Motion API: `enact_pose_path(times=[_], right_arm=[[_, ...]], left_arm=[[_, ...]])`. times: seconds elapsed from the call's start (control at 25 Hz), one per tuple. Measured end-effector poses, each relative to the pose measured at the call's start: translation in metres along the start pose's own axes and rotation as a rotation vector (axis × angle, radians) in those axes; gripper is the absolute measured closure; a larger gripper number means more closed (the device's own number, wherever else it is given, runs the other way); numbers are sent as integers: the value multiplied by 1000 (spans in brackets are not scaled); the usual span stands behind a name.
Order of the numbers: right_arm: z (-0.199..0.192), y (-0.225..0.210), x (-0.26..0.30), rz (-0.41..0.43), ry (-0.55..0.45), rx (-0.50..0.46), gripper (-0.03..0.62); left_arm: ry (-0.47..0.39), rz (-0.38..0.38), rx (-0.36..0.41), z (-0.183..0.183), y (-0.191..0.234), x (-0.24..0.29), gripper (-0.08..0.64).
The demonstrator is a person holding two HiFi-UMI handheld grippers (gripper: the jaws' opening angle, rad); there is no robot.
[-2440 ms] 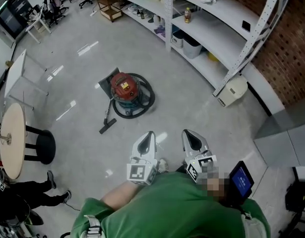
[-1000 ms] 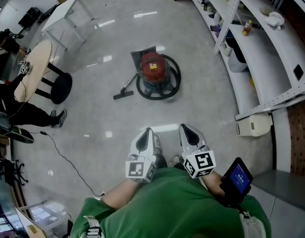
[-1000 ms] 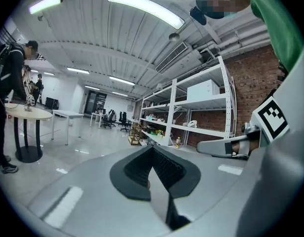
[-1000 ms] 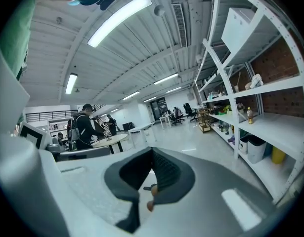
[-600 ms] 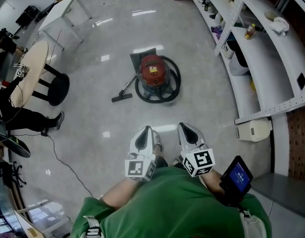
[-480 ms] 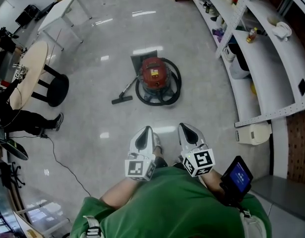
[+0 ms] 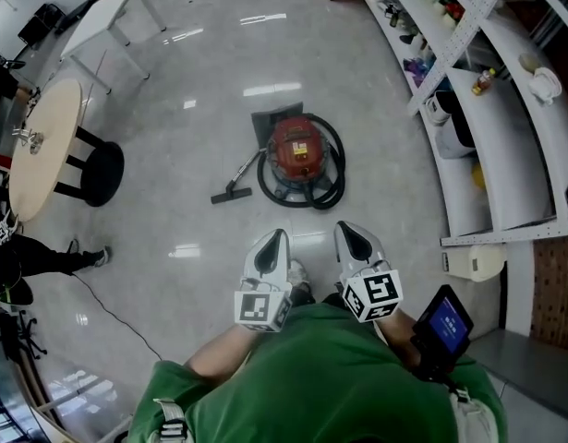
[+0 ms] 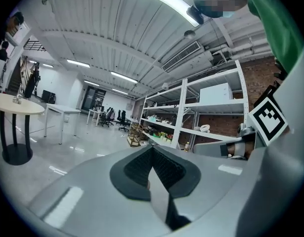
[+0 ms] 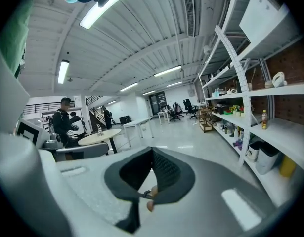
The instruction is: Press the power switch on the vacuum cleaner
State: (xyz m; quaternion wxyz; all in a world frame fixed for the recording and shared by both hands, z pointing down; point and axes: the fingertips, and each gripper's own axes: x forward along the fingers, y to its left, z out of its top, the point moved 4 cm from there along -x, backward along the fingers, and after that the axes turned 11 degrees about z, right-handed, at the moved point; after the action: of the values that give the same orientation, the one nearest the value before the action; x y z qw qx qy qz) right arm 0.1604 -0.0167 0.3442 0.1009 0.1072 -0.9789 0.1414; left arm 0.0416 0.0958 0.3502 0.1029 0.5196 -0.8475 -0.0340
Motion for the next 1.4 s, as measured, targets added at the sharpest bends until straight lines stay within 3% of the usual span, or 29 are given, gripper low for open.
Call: enact_pose_path(times=[0.28,0.84,1.4], right_arm=[[11,-4,58,-24,12,-2,592],[27,-29,122,6,23,-19,592],[39,-123,174,58,61,17,592]], left_arm=[[29,-7,-26,8,41,44,552],[14,40,-19,20,68,89,552],[65,87,13,9,46,186,552]])
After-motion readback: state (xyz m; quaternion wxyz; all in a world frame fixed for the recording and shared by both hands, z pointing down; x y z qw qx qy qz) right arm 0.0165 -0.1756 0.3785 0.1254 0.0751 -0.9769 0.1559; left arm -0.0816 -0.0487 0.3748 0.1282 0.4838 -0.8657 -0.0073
